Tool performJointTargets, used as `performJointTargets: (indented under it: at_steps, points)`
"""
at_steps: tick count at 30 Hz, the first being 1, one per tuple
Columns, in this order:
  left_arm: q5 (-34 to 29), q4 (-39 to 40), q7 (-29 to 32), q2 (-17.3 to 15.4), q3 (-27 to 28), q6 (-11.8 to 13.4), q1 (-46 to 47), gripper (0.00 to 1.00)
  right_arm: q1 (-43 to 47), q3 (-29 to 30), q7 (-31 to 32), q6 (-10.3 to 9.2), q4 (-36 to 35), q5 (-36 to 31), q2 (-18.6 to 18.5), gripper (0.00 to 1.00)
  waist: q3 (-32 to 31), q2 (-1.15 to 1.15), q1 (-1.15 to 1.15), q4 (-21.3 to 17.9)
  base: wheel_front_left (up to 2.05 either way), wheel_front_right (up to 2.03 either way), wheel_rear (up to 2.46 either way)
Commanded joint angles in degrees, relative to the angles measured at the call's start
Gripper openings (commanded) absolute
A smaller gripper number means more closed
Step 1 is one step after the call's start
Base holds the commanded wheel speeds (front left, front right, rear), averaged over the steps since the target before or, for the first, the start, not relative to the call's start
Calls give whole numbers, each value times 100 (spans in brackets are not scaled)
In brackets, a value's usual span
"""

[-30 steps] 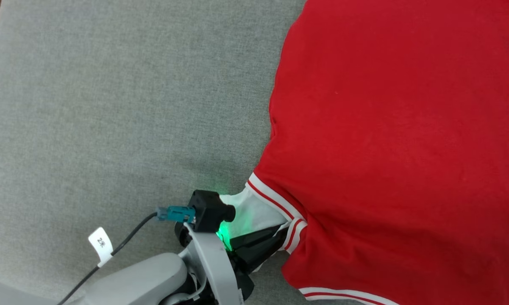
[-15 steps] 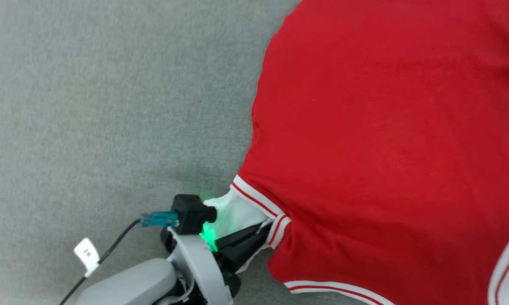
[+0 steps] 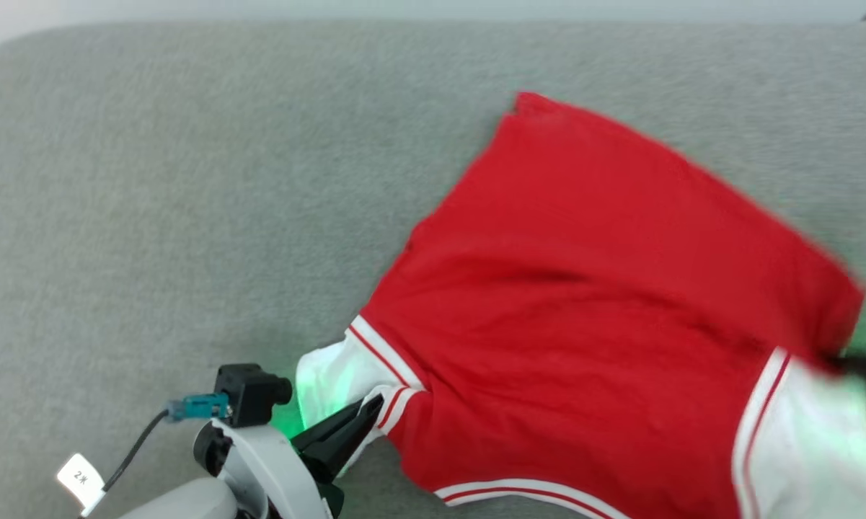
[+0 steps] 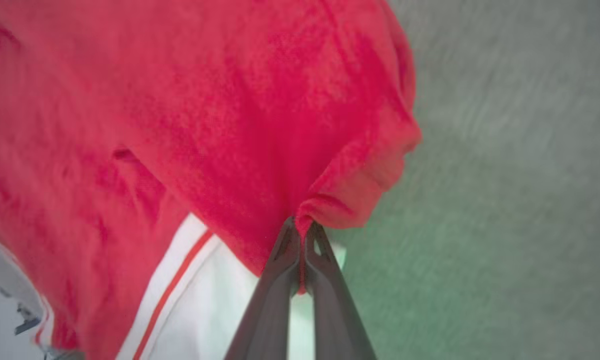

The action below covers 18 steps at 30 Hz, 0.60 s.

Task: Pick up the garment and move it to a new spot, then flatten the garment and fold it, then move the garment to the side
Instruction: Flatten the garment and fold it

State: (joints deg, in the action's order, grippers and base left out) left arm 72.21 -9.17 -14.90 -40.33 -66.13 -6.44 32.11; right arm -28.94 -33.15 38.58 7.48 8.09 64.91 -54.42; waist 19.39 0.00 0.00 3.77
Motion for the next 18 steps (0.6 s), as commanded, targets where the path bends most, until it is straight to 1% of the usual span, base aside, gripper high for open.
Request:
performJointTargets:
  at_steps: [1,4,8,10,13,14,15,18]
  points:
    - [25,33,-26,-34,42,47,-101,0,385,54,-13,2,-169,127,-2,0,-294,0,0,-307,0,0,0]
    - [-14,94,-30,-89,113,81,-177,0,1228,145,-60,2,-614,157,-44,0,-318,0,0,-376,0,0,0]
    - [-36,177,-28,-166,186,113,-246,0,2162,210,-24,2,-1032,4,138,0,-338,0,0,-452,0,0,0]
    - [-44,210,-28,-191,210,122,-278,0,2445,280,-12,1,-1141,-163,271,0,-343,0,0,-478,0,0,0]
    - [-48,241,-29,-234,222,147,-319,0,2625,464,-52,1,-1213,-484,529,0,-348,0,0,-529,0,0,0]
    - [-47,255,-29,-244,225,154,-316,0,2638,553,-70,2,-1248,-585,581,45,-350,0,0,-542,0,0,0]
    - [-45,267,-29,-256,228,149,-316,0,2660,644,-58,1,-1294,-679,596,100,-355,0,0,-552,0,0,0]
    - [-48,293,-29,-276,223,166,-348,0,2758,1027,10,1,-1510,-755,538,100,-375,0,0,-562,0,0,0]
